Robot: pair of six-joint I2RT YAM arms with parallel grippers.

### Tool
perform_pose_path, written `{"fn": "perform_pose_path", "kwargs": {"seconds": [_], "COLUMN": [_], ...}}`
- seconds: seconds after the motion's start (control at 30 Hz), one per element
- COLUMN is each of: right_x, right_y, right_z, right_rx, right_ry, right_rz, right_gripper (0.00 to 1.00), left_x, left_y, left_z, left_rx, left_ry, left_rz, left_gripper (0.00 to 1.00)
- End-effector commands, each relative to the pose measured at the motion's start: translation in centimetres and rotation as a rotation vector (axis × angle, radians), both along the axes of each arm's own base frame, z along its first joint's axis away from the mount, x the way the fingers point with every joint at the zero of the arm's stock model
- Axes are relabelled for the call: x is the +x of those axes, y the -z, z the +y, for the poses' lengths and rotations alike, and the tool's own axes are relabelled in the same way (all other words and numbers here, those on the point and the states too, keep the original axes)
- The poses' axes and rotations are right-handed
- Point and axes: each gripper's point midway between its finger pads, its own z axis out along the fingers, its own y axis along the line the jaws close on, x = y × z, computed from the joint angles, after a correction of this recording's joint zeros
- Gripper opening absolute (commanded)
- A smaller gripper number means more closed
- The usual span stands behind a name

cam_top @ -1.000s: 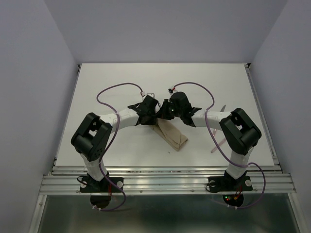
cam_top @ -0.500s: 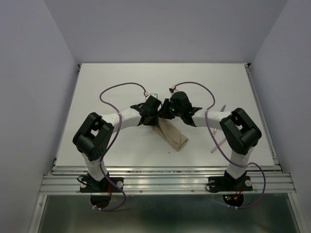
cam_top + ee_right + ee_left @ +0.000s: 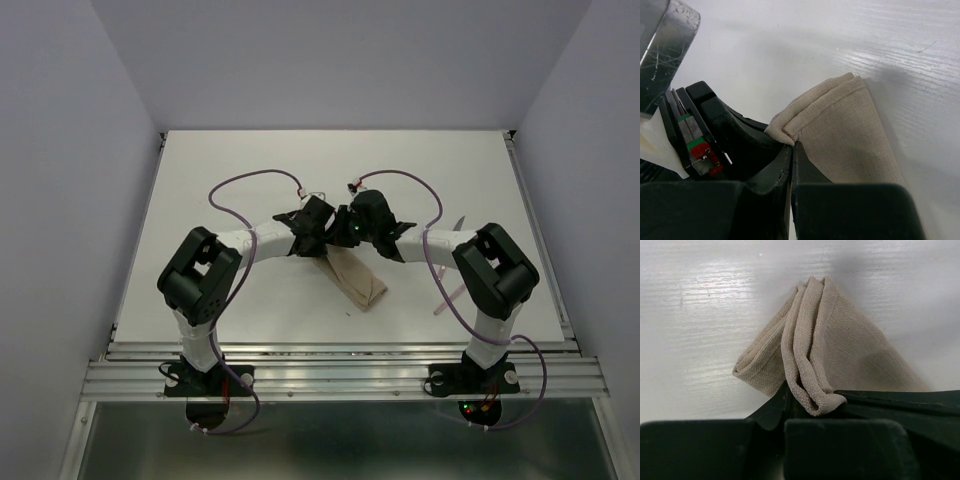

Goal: Fold the napkin into a case and place the utensils inside
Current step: Grasp the top corner of the smaller rectangle folded napkin from the folded napkin.

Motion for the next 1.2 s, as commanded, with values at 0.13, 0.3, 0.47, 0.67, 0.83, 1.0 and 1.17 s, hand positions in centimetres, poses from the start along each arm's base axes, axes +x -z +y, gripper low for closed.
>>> {"fn": "perform_pose_path", "kwargs": {"seconds": [0.13,0.3,0.47,0.67,0.83,1.0,1.17], "right_x": [-1.1,-1.4,-1.5,-1.8,-2.0,-2.4,-2.0], "right_y": [-1.2,-0.5,0.2,0.9,2.5,4.5,6.2], "right_z": [0.3,-0.1,-0.8,-1.1,-1.1,-0.5,-0.5], "right_rx": [0.007,-0.017,-0.054,-0.089,-0.151,-0.218,-0.279], "right_ry": [-0.061,-0.061,-0.050,-0.065,-0.093,-0.121,-0.111], "right_rz": [-0.040,-0.028,-0.024,-0.012,0.013,0.049,0.083], "right_gripper": [0.01,0.01,0.01,0.01,0.01,0.01,0.01], "left_x": [0.8,0.5,0.8,0.5,0.7,0.7,0.6], "left_y": [-3.6,-3.9,-4.7,-4.6,-4.9,-5.0,-5.3], "left_z": [-1.3,-0.9,-0.4,-0.1,-0.5,-0.9,-1.2], "left_rx": [-0.184,-0.272,-0.347,-0.376,-0.417,-0.443,-0.461], "left_ry": [0.009,-0.009,-0.040,-0.050,-0.046,-0.041,-0.034], "left_rz": [-0.035,-0.015,-0.021,-0.007,-0.014,-0.009,-0.010], "left_gripper": [0.00,0.00,0.00,0.00,0.00,0.00,0.00]}}
